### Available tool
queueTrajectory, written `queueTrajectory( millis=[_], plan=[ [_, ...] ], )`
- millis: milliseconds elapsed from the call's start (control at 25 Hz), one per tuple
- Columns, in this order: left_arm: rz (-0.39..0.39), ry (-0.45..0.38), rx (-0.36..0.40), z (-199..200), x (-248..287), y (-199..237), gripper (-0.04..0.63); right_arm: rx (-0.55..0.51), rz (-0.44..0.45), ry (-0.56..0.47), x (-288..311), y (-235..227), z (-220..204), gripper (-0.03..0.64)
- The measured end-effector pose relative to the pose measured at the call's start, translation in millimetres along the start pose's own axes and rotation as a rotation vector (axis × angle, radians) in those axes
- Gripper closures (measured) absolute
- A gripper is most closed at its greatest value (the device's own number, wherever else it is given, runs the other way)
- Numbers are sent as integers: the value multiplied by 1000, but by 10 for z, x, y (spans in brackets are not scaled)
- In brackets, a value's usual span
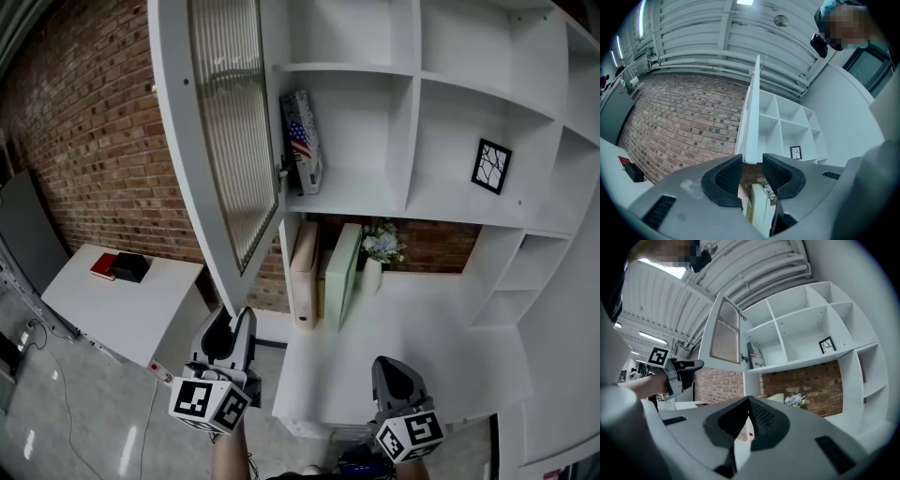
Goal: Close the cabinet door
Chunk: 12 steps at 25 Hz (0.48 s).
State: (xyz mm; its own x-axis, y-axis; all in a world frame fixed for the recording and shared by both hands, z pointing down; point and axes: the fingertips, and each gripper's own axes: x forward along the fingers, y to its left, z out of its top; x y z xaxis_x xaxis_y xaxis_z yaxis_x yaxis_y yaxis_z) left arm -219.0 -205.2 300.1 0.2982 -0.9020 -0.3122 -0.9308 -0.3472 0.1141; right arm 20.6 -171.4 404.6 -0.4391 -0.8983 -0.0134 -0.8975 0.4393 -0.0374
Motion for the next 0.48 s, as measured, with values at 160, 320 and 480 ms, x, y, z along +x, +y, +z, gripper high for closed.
queueTrajectory(
  millis=[160, 320, 480],
  plan=[
    [23, 10, 31, 15, 2, 42, 505, -3, -5, 13, 2, 9, -30, 615],
    [24, 9, 45, 15, -3, 43, 514, -5, -15, 17, -17, -34, -54, 617],
    [23, 6, 16, 13, -3, 14, 512, -2, -28, 22, -53, -94, -67, 616]
  ],
)
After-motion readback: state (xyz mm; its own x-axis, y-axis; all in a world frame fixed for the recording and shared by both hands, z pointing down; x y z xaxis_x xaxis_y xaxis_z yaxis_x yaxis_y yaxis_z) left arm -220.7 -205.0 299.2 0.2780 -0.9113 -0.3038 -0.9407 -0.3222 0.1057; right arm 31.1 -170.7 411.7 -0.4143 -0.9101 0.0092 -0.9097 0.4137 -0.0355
